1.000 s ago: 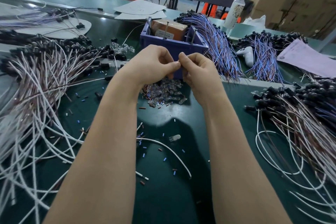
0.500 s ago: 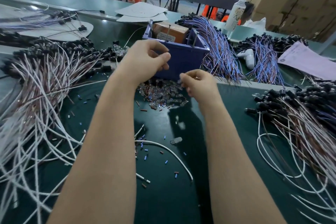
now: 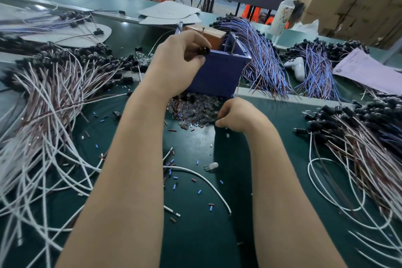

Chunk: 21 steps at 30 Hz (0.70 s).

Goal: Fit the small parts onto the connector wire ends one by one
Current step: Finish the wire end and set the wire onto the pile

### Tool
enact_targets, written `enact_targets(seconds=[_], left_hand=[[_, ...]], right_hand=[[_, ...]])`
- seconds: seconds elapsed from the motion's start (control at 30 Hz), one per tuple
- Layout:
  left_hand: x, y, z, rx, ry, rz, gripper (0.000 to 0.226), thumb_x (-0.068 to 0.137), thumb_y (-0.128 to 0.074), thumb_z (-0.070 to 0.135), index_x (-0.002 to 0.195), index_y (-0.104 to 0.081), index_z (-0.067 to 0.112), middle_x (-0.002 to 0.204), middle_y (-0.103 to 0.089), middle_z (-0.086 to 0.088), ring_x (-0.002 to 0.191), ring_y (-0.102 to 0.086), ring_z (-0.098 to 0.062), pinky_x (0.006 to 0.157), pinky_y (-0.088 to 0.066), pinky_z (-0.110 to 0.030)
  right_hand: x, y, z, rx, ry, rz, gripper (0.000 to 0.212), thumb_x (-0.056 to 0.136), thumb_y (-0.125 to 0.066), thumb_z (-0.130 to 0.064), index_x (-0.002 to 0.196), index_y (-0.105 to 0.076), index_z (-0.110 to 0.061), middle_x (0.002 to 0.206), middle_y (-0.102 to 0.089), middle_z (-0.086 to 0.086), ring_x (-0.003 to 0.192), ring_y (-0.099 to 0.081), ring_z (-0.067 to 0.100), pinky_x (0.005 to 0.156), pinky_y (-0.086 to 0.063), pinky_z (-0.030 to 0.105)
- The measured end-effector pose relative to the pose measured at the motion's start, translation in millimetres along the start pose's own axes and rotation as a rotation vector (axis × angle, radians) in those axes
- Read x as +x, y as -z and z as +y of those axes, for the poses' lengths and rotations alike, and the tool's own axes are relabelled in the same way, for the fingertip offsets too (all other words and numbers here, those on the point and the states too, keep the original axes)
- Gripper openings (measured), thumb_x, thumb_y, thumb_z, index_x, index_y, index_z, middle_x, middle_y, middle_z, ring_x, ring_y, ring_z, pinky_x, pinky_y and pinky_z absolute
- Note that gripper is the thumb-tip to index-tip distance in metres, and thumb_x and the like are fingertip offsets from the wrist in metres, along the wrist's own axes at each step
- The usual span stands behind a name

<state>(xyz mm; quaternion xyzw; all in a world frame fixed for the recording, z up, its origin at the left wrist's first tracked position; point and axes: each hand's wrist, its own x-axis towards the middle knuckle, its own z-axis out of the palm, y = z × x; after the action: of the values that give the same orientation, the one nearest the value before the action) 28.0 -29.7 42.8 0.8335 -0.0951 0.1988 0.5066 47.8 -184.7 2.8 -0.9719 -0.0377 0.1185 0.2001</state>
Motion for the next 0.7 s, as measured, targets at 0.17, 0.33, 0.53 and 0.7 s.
enact_targets(seconds=[0.17,0.33,0.53,0.7], left_hand=[[-1.3,-0.4,-2.2,-0.052,0.015,-0.031,0.02,0.091,-0.056,0.002,0.101,-0.064,0.017,0.104,-0.068,0.001,0.098,-0.063,-0.004,0.09,-0.046,-0.01],[-1.3,-1.0,-3.8,-0.062,0.02,-0.07,0.02,0.091,-0.056,0.002,0.104,-0.065,0.014,0.107,-0.069,-0.001,0.102,-0.064,-0.009,0.098,-0.047,-0.022],[-1.5,-1.8,-4.6,-0.03,0.015,-0.116,0.021,0.09,-0.058,0.003,0.103,-0.064,0.019,0.106,-0.07,-0.003,0.102,-0.064,-0.012,0.1,-0.047,-0.033],[-1.2,-2.6,-4.9,-0.012,0.0,-0.139,0.021,0.091,-0.057,0.004,0.101,-0.063,0.022,0.101,-0.07,0.0,0.099,-0.065,-0.011,0.098,-0.049,-0.031]], right_hand=[[-4.3,4.0,3.8,0.099,-0.007,0.028,0.004,0.087,-0.067,-0.015,0.084,-0.066,-0.013,0.091,-0.068,0.01,0.092,-0.065,0.025,0.089,-0.053,0.037],[-14.4,31.0,-8.2,0.749,0.259,0.417,0.012,0.083,-0.069,-0.005,0.082,-0.067,-0.017,0.077,-0.068,0.003,0.072,-0.066,0.014,0.08,-0.057,0.03],[-28.6,43.8,-26.2,0.753,0.47,0.535,0.019,0.083,-0.067,-0.003,0.08,-0.067,-0.022,0.078,-0.07,0.0,0.075,-0.069,0.013,0.08,-0.058,0.033],[-28.9,42.1,-28.8,0.539,0.453,0.586,0.015,0.082,-0.068,-0.008,0.079,-0.066,-0.022,0.081,-0.07,0.0,0.079,-0.069,0.016,0.082,-0.056,0.036]])
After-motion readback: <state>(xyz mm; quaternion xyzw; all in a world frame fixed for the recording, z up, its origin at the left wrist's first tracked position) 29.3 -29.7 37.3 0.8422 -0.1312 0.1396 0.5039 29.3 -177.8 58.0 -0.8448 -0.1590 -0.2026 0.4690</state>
